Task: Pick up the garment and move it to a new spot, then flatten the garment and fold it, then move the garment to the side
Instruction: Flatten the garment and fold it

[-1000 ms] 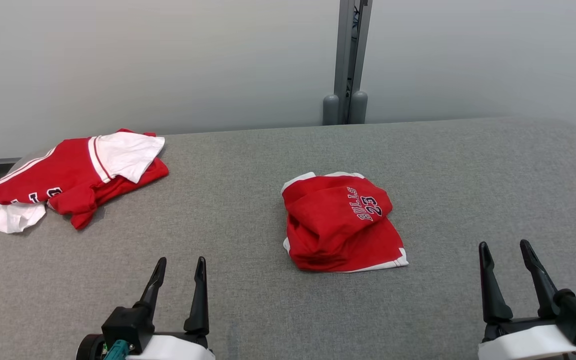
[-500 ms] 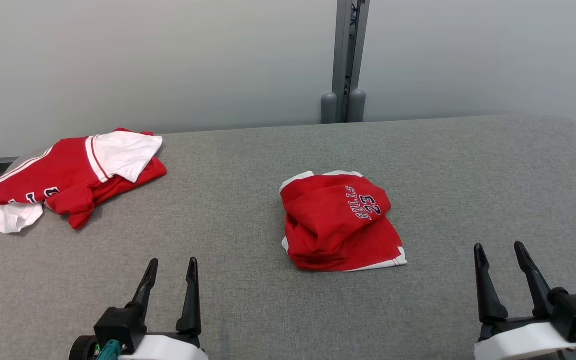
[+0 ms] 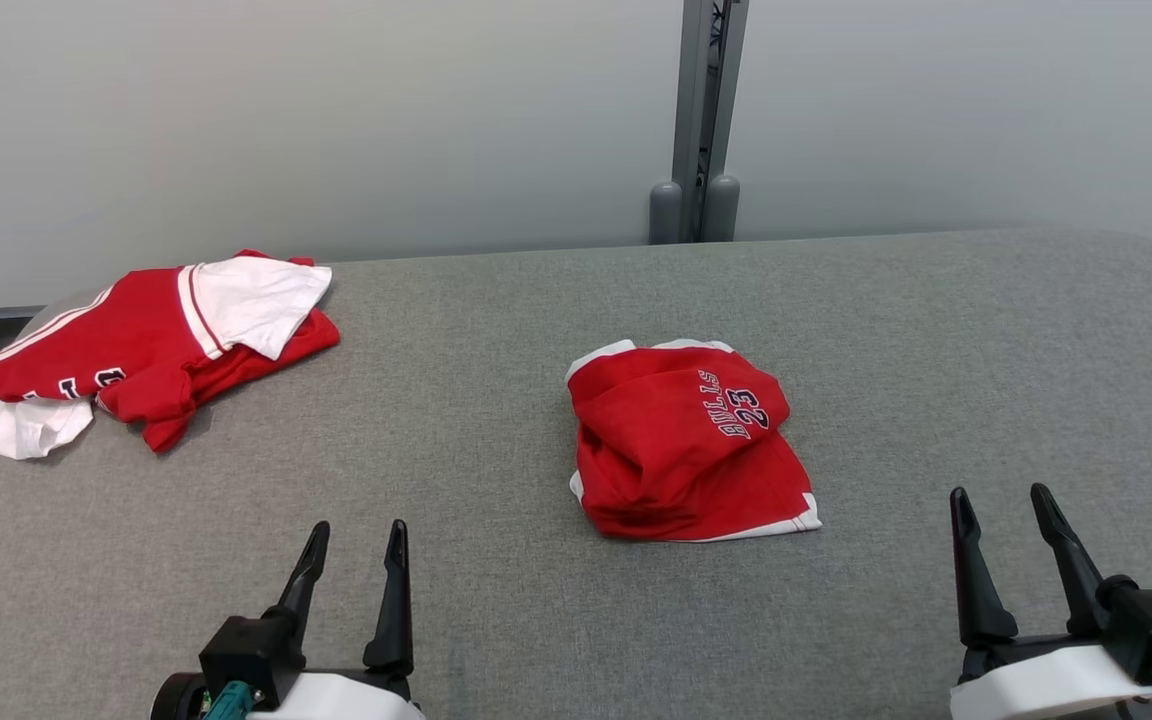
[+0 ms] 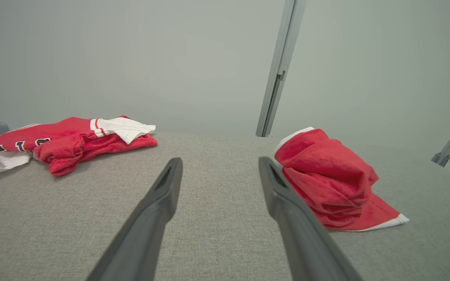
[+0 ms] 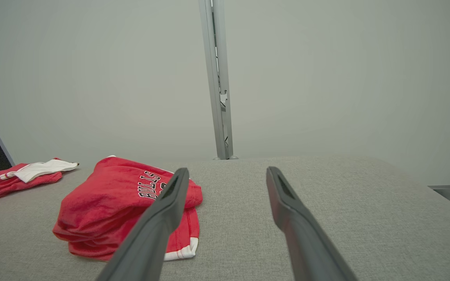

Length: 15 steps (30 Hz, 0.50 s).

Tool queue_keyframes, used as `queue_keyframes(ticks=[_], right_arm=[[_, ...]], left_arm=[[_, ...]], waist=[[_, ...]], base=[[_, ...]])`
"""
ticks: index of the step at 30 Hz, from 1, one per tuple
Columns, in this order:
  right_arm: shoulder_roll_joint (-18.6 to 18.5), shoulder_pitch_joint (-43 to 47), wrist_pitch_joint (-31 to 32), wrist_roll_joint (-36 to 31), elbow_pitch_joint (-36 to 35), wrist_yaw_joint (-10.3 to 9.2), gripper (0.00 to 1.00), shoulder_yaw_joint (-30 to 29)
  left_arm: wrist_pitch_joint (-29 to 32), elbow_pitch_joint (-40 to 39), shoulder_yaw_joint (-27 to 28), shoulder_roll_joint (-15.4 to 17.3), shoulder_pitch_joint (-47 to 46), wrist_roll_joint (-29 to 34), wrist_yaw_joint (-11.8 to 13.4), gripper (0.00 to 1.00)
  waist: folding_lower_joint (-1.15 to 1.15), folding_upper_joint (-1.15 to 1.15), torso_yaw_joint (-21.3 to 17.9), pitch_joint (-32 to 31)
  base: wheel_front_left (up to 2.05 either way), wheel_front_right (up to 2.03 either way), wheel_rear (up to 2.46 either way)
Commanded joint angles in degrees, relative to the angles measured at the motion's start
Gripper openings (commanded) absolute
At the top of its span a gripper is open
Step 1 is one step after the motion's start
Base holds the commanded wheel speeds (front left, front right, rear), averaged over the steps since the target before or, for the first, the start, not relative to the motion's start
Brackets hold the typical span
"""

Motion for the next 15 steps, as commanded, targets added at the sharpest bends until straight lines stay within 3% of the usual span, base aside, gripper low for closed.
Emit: queue_keyframes(ticks=[1, 15], right_arm=[[-0.3, -0.3, -0.3, -0.5, 0.1, 0.01, 1.00, -0.1], [-0.3, -6.8, -0.3, -6.0, 5.2, 0.01, 1.00, 2.7]], left_arm=[[0.0, -0.2, 0.0, 0.2, -0.4, -0.2, 0.0, 1.00], [0.0, -0.7, -0.7, 0.2, -1.4, 0.0, 0.2, 1.00]], waist=[[0.00, 0.00, 0.1, 0.1], [0.00, 0.00, 3.2, 1.7]], base=[[0.00, 0.00, 0.00], [0.00, 0.00, 0.00]])
